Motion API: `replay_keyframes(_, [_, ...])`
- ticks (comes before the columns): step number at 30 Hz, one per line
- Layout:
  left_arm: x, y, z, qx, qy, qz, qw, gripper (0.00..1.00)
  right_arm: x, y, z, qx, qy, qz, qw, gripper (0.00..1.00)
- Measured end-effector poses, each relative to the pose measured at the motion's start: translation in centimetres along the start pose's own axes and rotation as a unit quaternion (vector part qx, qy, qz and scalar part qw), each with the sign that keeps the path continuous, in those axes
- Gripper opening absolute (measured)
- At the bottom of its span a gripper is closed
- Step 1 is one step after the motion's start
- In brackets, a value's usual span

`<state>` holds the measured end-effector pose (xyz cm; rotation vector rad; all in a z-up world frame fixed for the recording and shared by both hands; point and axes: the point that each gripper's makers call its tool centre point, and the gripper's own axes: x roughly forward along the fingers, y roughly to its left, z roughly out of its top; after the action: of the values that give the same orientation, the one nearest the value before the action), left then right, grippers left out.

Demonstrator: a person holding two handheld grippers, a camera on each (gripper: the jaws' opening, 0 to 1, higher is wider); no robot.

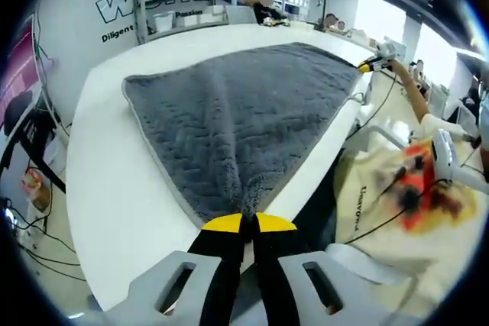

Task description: Fold the towel on the table until its edges align and the towel forms a compact rectangular stack.

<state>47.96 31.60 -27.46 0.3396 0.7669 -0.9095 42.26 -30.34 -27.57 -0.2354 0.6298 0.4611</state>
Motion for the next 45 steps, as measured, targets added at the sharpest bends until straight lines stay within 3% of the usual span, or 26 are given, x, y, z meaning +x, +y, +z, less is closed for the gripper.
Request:
replay_keyframes(11, [-0.8,0.2,0.8,-0.005,-0.03,-0.001,0.9995,0.03,-0.8,-0.1,1.0,-0.004,-0.022,0.003,0.9997,0.02])
replay_keyframes(15, [-1.2,0.2,1.0,-0.007,-0.033,-0.003,0.9994,0.03,-1.5,-0.2,1.5,0.007,-0.032,0.008,0.9994,0.01])
replay_keyframes(22, [-1.0,-0.3,0.2,-0.006,-0.021,-0.009,0.9997,0.03,-1.6,-0.4,0.9,-0.009,-0.019,0.008,0.9997,0.01])
replay_keyframes(31, [-1.9,-1.3,0.9,0.002,-0.04,-0.011,0.9991,0.03,-3.4,0.0,2.0,-0.008,-0.037,0.009,0.9992,0.0])
replay_keyframes(45, [-2.9,-3.0,1.1,0.012,-0.013,-0.011,0.9998,0.03,-5.2,0.9,2.6,-0.031,-0.037,0.003,0.9989,0.0])
